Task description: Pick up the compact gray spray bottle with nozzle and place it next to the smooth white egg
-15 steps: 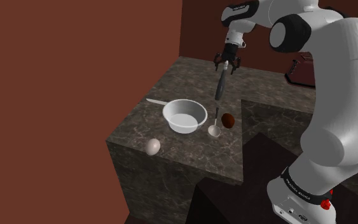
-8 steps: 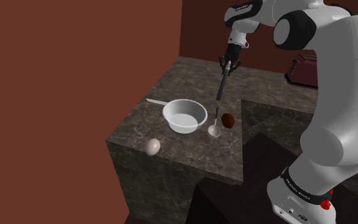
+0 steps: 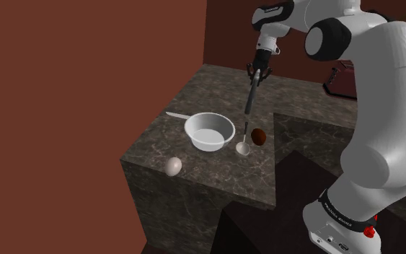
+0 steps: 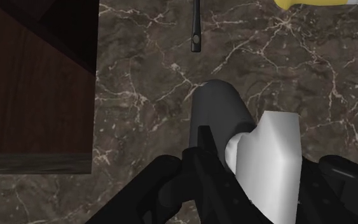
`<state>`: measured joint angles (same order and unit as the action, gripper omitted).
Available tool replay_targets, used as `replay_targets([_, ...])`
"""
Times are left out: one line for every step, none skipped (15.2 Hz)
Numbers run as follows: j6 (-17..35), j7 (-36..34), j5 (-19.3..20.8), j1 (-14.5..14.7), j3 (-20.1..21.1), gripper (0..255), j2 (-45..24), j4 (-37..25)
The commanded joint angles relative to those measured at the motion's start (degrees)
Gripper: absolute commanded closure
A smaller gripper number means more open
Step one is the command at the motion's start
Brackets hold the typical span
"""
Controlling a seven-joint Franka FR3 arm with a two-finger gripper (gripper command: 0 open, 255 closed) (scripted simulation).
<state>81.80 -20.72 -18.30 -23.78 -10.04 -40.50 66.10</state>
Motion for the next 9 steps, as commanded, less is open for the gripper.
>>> replay_targets([-1.13,-0.31,0.03,0.28,0.38,255,-2.57,1.03])
replay_targets([-1.75,-0.46,0.05,0.23,0.40,255,-2.37,0.58])
replay_targets([-2.37,-0.62,0.08,0.17,0.41,255,-2.19,0.12])
replay_targets([-3.00,-0.77,0.09,0.12,0.41,255,-2.03,-0.38])
replay_targets([-3.65,-0.92,0.09,0.07,0.41,255,-1.88,-0.89])
replay_targets([-4.30,-1.08,0.09,0.03,0.40,255,-1.74,-1.44])
replay_targets([-4.97,-1.24,0.09,-0.03,0.41,255,-1.62,-2.00])
replay_targets([-5.65,-1.40,0.09,-0.10,0.41,255,-1.53,-2.62])
replay_targets([-6.33,-1.57,0.08,-0.16,0.42,255,-1.44,-3.23])
